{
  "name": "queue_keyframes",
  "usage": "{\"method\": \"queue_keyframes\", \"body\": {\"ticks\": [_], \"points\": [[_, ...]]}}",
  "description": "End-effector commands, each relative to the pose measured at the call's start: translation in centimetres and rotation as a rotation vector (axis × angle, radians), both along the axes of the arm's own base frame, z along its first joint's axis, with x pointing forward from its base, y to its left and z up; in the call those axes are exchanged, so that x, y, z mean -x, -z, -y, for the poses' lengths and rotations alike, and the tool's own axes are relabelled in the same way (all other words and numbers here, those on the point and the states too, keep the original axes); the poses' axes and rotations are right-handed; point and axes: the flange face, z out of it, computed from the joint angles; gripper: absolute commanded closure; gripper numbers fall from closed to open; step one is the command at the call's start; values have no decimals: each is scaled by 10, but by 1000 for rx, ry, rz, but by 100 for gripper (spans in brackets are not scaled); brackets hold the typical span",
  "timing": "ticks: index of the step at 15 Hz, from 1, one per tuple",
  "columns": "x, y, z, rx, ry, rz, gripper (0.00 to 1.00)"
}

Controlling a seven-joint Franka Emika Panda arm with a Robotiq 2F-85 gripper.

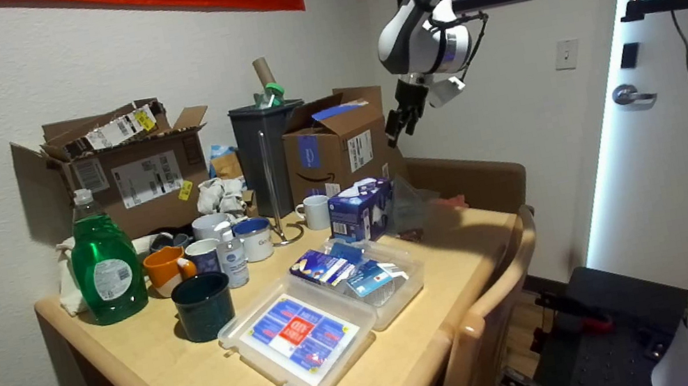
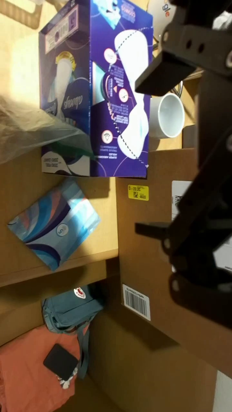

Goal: Pick up the object from the table and put it in the box storage

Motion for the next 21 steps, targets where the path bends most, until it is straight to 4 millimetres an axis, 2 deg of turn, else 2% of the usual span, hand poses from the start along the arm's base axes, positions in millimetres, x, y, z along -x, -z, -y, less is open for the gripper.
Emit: {"method": "queue_keyframes", "body": {"ticks": [1, 4, 5, 7, 11, 13, 21], "points": [[-1, 19, 21, -22, -30, -30, 0], [4, 37, 31, -28, 5, -91, 0], [7, 35, 24, -13, 2, -58, 0], [7, 44, 28, -19, 5, -76, 0], [6, 44, 28, -19, 3, -77, 0], [2, 45, 25, 7, -7, -72, 0], [-17, 67, 35, 215, -125, -152, 0]]}}
